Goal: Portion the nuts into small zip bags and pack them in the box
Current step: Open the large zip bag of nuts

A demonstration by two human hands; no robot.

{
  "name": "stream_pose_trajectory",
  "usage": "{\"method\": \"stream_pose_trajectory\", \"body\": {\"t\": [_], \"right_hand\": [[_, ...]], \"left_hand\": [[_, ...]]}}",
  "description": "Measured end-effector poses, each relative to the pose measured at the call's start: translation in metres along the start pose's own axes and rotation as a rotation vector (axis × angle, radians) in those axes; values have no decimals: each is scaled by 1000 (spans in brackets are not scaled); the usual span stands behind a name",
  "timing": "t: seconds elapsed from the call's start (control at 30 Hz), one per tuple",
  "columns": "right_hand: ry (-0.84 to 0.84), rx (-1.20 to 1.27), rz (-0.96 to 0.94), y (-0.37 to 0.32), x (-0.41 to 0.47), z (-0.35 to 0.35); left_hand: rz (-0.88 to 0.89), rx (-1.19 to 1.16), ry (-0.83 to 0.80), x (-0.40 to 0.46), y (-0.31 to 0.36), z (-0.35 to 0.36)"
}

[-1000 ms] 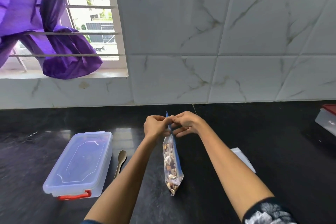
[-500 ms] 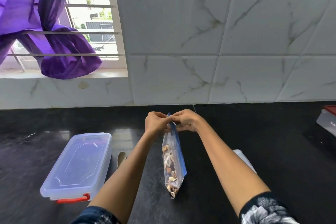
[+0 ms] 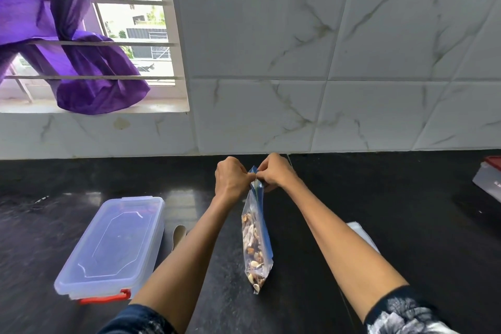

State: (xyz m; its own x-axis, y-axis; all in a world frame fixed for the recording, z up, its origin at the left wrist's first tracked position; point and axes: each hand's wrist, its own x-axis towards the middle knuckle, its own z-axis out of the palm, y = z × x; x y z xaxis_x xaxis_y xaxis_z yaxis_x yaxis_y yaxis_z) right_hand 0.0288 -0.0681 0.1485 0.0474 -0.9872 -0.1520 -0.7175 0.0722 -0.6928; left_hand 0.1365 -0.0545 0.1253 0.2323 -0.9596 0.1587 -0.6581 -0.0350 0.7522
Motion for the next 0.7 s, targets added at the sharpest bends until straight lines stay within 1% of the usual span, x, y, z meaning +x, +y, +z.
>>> {"method": "stream_pose_trajectory", "body": {"t": [0.13, 0.17, 0.2, 0.27, 0.3, 0.4, 0.47, 0.5, 0.6, 0.7], "right_hand": [[-274, 195, 126, -2, -14, -12], [-298, 210, 137, -1, -17, -12], [-286, 217, 138, 1, -19, -10], [-197, 203, 113, 6, -20, -3], [-158, 179, 96, 9, -19, 1], [-125, 127, 58, 16, -18, 12], [-95, 97, 44, 18, -19, 16], [-82, 87, 39, 18, -20, 17], [-55, 62, 17, 16, -25, 17], [45, -27, -7, 17, -30, 17]], "left_hand": [[-52, -53, -43, 2, -6, -5], [-71, -68, -43, 0, -8, -5], [-89, -90, -45, -2, -10, -5], [-151, -132, -77, -8, -14, -4], [-196, -129, -113, -11, -15, -4], [-300, -86, -286, -19, -12, -9], [-331, -119, -373, -21, -5, -16], [-330, -136, -384, -22, -3, -18], [-292, -108, -310, -25, -1, -19], [-227, -15, -148, -27, -5, -16]]}}
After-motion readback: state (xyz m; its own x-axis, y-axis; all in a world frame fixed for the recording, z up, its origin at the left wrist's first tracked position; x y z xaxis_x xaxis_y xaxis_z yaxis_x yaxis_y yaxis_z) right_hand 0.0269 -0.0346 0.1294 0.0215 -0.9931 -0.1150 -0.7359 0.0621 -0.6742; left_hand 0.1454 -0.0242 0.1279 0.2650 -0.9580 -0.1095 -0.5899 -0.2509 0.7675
